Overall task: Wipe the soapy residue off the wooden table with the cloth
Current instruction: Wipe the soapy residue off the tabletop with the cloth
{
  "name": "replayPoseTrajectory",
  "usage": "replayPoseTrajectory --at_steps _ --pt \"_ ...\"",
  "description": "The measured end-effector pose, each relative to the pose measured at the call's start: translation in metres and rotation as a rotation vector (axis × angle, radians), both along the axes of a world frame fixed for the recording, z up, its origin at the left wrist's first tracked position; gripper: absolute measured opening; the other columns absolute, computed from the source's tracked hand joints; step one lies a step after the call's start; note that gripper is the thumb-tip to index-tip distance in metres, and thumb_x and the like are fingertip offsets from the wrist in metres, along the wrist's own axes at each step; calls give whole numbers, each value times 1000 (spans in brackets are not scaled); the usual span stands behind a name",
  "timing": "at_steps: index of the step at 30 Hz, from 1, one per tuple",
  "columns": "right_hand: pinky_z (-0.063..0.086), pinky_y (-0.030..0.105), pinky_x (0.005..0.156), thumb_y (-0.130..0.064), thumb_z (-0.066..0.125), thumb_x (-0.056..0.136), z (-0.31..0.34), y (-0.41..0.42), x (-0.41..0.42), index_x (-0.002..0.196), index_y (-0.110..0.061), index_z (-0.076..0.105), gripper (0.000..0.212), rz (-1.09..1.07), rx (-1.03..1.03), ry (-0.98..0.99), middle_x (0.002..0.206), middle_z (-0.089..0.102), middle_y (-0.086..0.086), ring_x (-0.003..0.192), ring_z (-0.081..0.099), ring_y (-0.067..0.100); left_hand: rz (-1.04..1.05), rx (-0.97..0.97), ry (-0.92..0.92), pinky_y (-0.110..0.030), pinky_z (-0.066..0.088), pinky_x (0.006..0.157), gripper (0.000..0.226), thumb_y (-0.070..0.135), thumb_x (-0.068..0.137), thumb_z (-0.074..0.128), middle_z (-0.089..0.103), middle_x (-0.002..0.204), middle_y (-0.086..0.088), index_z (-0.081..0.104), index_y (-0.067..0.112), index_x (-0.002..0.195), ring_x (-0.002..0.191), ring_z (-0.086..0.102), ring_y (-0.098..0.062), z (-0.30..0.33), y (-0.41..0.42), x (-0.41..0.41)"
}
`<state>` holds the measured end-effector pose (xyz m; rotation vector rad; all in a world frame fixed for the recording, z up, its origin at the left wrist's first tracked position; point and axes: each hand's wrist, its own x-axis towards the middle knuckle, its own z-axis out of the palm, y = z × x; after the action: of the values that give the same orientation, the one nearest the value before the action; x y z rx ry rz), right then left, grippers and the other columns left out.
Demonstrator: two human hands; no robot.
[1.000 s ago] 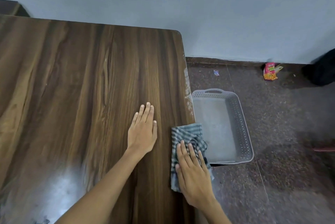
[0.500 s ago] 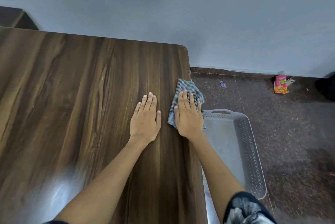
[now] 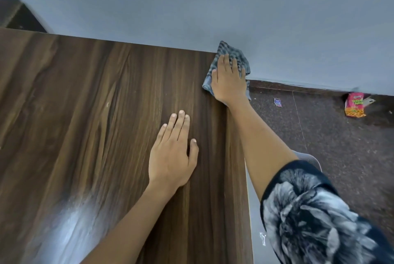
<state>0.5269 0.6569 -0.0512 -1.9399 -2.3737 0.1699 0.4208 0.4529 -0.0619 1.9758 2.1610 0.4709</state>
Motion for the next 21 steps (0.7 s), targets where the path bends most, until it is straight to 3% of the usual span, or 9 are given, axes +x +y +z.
replayPoseTrajectory --at_steps 4,8,15,19,21 --pt "0 43 115 -30 20 102 5 17 -20 150 -6 8 54 -7 -16 -28 158 9 10 145 6 27 11 19 1 -33 20 113 56 33 93 26 32 149 -6 29 8 143 140 25 -17 -1 1 2" --pt "0 44 116 -30 20 102 4 7 -47 150 -9 6 55 135 -21 -50 158 6 8 145 4 27 28 37 -51 -31 20 113 59 27 92 28 31 149 -11 18 5 145 138 29 -18 1 -1 1" --pt "3 38 117 -30 18 100 6 -108 -31 150 -13 15 53 435 -62 31 157 16 2 145 9 21 101 218 -246 -49 28 111 68 35 92 33 20 151 -22 11 -3 144 141 18 -29 10 -5 1" --pt "17 42 115 -33 19 96 8 -184 40 146 -11 30 56 385 -47 72 152 31 5 141 25 23 128 247 -363 -29 20 113 71 41 93 31 21 151 -20 9 -1 145 139 22 -26 15 -12 -1" --pt "15 44 114 -34 17 98 8 -175 55 148 -9 25 56 300 -53 19 154 26 7 142 22 26 175 227 -425 -26 21 111 71 43 93 30 24 150 -18 7 2 146 138 25 -22 15 -22 -3"
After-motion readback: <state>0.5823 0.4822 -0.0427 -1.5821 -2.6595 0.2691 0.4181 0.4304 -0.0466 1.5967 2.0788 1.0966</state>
